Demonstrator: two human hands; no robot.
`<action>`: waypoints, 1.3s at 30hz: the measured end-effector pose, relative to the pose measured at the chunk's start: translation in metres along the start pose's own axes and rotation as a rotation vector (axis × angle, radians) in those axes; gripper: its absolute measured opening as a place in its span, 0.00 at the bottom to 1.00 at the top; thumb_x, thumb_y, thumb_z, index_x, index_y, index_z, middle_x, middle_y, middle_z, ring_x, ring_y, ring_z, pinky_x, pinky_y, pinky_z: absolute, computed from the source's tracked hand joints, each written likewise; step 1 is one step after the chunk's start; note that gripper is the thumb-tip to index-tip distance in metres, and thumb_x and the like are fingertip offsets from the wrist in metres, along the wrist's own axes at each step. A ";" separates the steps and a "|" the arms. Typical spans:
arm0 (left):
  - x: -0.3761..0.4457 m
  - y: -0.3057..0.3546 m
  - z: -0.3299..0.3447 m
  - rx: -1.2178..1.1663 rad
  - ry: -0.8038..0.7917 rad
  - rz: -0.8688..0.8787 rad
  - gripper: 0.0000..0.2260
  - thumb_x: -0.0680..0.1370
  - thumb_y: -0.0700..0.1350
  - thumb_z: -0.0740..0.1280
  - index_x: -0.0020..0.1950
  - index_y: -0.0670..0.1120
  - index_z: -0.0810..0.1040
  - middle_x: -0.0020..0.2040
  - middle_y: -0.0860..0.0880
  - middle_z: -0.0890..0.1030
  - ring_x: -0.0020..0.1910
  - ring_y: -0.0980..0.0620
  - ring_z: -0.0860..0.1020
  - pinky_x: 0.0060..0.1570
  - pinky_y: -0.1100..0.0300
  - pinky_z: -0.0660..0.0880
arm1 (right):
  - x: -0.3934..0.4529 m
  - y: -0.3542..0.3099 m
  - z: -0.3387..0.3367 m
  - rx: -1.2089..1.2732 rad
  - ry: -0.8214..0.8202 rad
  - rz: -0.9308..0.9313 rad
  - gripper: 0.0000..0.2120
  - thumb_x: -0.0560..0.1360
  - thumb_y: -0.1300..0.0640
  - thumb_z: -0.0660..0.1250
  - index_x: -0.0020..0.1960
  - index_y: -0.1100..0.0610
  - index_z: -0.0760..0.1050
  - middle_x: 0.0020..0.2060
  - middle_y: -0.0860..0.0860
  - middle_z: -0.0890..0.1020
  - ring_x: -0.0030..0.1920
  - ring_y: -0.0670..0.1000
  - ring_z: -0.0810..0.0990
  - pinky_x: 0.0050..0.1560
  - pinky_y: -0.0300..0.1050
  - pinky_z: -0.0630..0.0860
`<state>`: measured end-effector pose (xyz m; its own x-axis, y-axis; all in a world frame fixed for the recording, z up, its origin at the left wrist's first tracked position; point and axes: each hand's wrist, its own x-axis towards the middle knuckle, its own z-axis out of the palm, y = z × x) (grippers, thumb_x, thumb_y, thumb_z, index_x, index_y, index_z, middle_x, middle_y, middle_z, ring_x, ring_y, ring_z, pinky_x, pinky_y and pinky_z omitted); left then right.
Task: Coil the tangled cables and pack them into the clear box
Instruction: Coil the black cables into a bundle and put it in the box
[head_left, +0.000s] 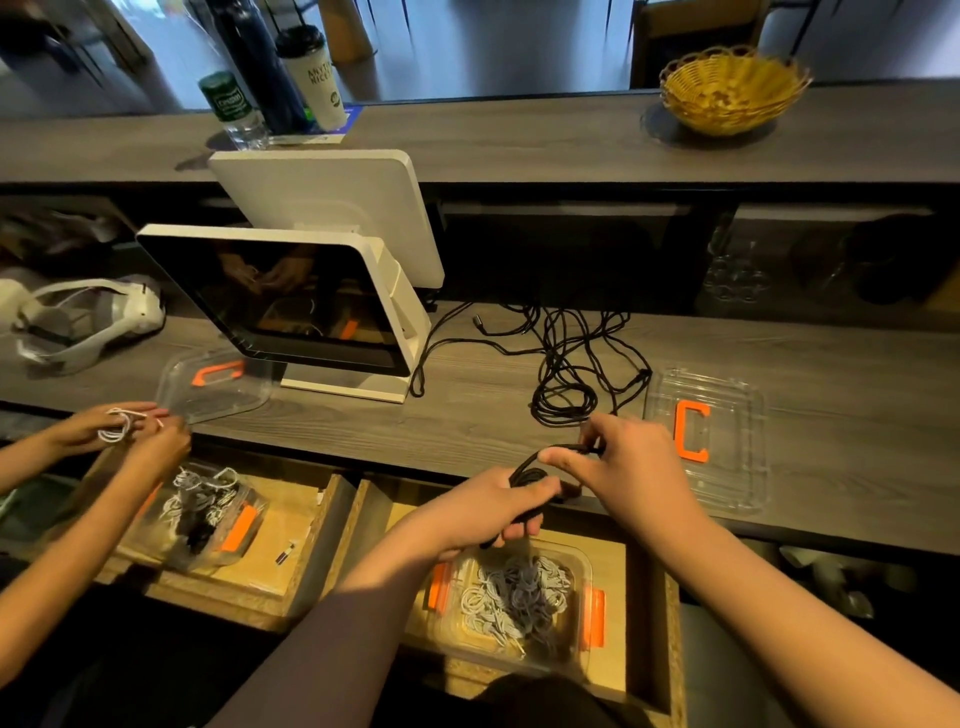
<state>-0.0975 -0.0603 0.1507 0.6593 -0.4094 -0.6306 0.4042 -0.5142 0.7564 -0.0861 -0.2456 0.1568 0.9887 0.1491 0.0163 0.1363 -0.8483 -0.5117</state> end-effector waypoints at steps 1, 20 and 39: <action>0.001 0.000 -0.002 -0.009 0.035 0.003 0.24 0.80 0.64 0.60 0.53 0.45 0.82 0.35 0.52 0.77 0.31 0.56 0.70 0.35 0.60 0.68 | 0.001 0.002 0.001 0.014 0.005 0.020 0.27 0.66 0.26 0.59 0.40 0.50 0.74 0.31 0.45 0.76 0.37 0.48 0.78 0.46 0.50 0.77; 0.014 0.018 -0.003 -1.035 0.278 0.344 0.21 0.80 0.61 0.54 0.69 0.57 0.75 0.61 0.46 0.83 0.62 0.50 0.80 0.59 0.54 0.76 | -0.006 -0.005 0.036 0.372 -0.202 0.056 0.10 0.84 0.52 0.57 0.54 0.52 0.77 0.34 0.48 0.78 0.35 0.43 0.75 0.37 0.39 0.69; 0.036 0.003 -0.028 -0.731 0.699 0.293 0.16 0.83 0.62 0.54 0.63 0.64 0.79 0.37 0.52 0.67 0.33 0.57 0.64 0.33 0.62 0.64 | -0.024 -0.038 0.055 0.249 -0.370 -0.150 0.11 0.83 0.45 0.56 0.45 0.48 0.70 0.35 0.45 0.76 0.38 0.49 0.77 0.40 0.51 0.74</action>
<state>-0.0551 -0.0558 0.1349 0.9179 0.2012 -0.3419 0.3006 0.2096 0.9304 -0.1182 -0.1895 0.1288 0.8642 0.4704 -0.1786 0.2121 -0.6625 -0.7184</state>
